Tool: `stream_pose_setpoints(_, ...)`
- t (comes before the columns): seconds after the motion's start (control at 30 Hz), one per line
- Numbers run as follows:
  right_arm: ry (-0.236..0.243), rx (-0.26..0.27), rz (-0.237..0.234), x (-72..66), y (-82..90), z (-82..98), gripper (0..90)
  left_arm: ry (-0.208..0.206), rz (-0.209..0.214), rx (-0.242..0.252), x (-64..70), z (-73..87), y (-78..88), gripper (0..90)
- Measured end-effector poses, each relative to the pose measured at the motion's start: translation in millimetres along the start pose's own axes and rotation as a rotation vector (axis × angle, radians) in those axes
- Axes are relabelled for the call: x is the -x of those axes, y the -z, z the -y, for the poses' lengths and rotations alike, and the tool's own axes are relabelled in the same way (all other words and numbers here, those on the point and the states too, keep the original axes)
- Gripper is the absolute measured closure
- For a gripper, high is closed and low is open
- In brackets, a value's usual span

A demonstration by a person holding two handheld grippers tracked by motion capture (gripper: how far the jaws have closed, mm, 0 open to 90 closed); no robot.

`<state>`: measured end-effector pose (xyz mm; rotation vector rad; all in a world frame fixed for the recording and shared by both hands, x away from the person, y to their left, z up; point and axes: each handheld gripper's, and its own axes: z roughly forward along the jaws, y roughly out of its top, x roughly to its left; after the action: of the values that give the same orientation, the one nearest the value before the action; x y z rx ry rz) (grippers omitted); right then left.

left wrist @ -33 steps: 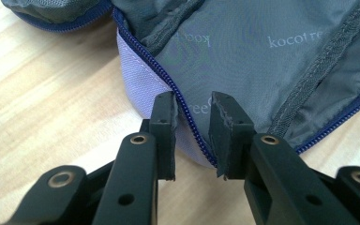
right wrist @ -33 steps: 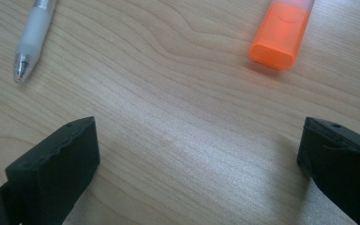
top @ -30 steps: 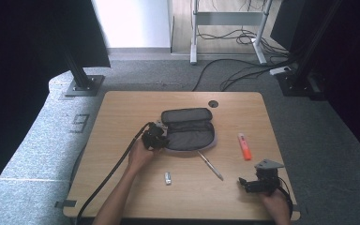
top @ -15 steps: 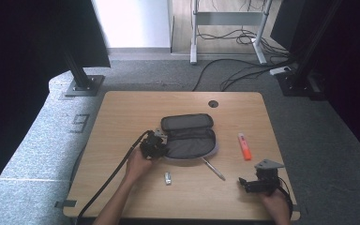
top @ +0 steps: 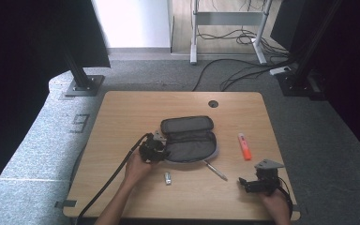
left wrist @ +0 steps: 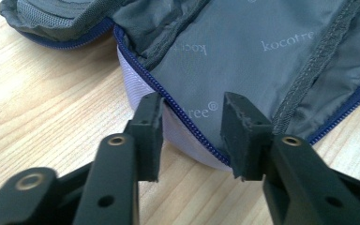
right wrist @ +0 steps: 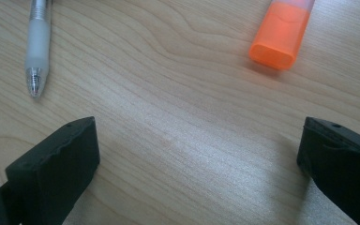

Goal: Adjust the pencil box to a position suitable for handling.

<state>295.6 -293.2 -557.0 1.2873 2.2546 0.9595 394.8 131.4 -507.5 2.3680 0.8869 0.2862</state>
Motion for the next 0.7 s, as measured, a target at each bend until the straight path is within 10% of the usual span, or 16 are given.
stream_pose_setpoints(0.7, 0.0, 0.0, 0.0, 0.0, 0.0, 0.0, 0.0, -0.001, 0.023, 0.09, 2.6, 2.8, 33.3, 29.5)
